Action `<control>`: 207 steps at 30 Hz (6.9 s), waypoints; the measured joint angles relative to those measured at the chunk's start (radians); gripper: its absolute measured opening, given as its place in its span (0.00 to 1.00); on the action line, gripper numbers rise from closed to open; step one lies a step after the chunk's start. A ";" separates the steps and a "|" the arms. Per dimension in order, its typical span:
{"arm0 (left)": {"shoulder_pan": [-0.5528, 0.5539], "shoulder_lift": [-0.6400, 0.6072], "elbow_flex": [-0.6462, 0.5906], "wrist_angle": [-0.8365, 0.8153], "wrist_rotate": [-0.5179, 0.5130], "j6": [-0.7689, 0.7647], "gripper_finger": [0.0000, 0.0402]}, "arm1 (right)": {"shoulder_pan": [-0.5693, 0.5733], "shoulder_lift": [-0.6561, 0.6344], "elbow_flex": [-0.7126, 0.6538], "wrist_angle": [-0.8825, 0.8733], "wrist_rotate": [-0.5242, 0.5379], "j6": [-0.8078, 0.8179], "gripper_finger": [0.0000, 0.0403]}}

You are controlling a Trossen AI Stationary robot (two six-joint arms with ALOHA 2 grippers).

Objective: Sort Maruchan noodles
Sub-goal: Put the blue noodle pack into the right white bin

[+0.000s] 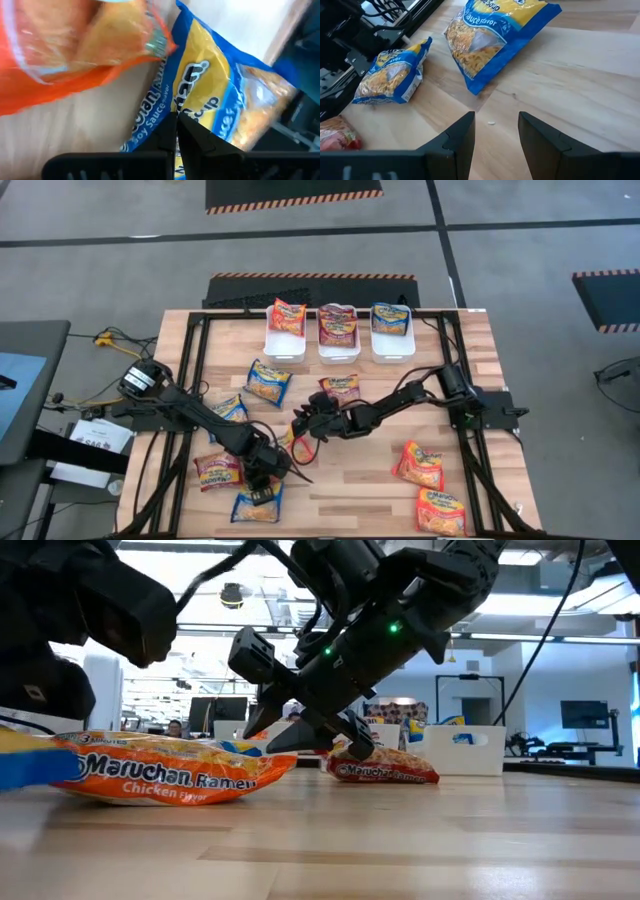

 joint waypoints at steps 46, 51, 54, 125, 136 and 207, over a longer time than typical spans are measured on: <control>-0.071 -0.199 0.000 -0.089 -0.161 0.156 0.00 | 0.014 -0.671 0.001 -0.090 -0.406 -0.394 0.44; -0.071 -0.199 0.000 -0.089 -0.163 0.170 0.00 | 0.008 -0.750 0.000 -0.070 -0.412 -0.387 0.44; -0.071 -0.199 0.000 -0.089 -0.164 0.175 0.00 | 0.006 -0.776 0.000 -0.065 -0.415 -0.344 0.44; -0.070 -0.197 0.001 -0.041 -0.206 0.088 0.00 | 0.354 -0.258 0.001 -0.195 -0.421 -0.234 0.47; -0.066 -0.198 0.001 -0.046 -0.172 0.065 0.00 | 0.297 -0.207 0.000 -0.093 -0.438 -0.271 0.47; -0.237 0.031 0.000 0.061 -0.283 -0.225 0.00 | 0.227 0.006 0.137 -0.023 -0.514 0.269 0.47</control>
